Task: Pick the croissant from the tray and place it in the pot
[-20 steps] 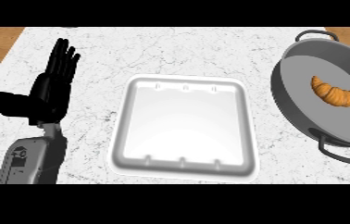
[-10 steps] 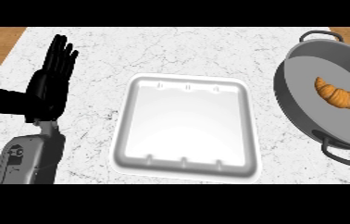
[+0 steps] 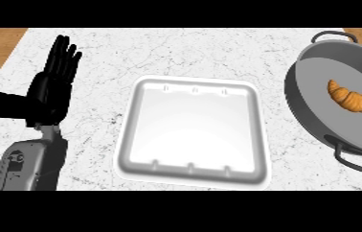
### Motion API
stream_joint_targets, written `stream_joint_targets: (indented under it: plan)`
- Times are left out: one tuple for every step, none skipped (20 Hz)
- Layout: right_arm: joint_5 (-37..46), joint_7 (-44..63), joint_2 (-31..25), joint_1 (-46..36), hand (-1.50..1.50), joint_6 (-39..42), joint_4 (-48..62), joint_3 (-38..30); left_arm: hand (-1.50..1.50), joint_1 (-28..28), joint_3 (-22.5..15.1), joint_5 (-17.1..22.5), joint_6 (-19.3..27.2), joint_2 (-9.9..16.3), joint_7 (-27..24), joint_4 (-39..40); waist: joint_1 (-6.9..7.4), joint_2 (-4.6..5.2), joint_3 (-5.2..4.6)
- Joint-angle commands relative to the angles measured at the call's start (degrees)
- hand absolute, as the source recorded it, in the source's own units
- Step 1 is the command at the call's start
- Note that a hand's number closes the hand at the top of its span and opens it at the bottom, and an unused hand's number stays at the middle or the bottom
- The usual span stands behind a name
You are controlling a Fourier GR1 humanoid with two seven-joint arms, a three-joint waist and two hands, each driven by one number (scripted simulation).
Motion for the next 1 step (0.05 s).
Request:
stream_joint_targets:
  plan:
    - [-0.7, -3.5, -2.2, 2.2, -1.50, 3.3, 1.1, -0.9, 0.00, 1.6, -1.6, -1.3, 0.6, -1.4, -0.9, -0.7, 0.28, 0.07, 0.15]
